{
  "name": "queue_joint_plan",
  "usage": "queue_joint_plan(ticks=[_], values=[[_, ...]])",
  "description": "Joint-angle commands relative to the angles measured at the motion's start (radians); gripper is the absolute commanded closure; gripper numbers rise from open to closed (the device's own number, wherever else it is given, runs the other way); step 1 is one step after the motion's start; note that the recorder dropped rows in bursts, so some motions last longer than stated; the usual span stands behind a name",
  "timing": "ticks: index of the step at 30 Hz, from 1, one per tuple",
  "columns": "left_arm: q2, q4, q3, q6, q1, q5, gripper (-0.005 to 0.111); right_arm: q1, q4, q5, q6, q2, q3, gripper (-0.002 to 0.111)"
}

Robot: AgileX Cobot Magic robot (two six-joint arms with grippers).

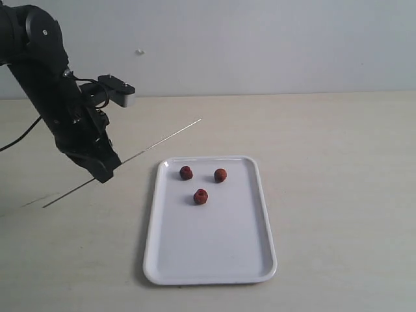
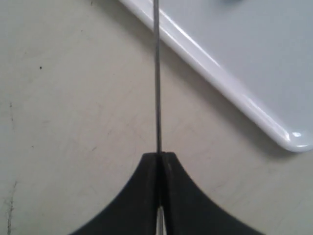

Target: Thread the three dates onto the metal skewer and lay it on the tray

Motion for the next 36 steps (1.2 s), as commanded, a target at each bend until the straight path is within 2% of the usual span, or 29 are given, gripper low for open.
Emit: queue_joint_plan(ticks=[1, 5, 9, 12, 23, 26, 33, 36], values=[[-0.010, 0.044, 0.013, -0.056, 0.002, 0.015, 0.107, 0.002, -0.073, 0.522, -0.052, 0.472, -0.418, 0.108], [-0.010, 0.046, 0.024, -0.033, 0.002, 0.016, 0.107, 0.002, 0.044, 0.923, -0.278, 0.792, -0.718, 0.108], [-0.010, 0.049, 0.025, -0.030, 0.002, 0.045, 0.107, 0.002, 0.256, 1.194, -0.480, 1.047, -0.932, 0.108], [-0.010, 0.049, 0.025, -0.036, 0.002, 0.064, 0.107, 0.037, 0.292, 1.285, -0.507, 1.195, -1.037, 0.108], [-0.010, 0.126, 0.057, -0.058, 0.002, 0.083, 0.107, 0.275, 0.281, 1.409, -0.520, 1.535, -1.243, 0.107], [-0.010, 0.143, 0.058, -0.058, 0.002, 0.085, 0.107, 0.302, 0.283, 1.451, -0.475, 1.603, -1.290, 0.097], [-0.021, 0.145, 0.058, -0.053, 0.002, 0.085, 0.107, 0.315, 0.335, 1.438, -0.366, 1.712, -1.323, 0.060], [-0.032, 0.145, 0.058, -0.050, 0.002, 0.077, 0.107, 0.315, 0.347, 1.432, -0.354, 1.738, -1.325, 0.057]])
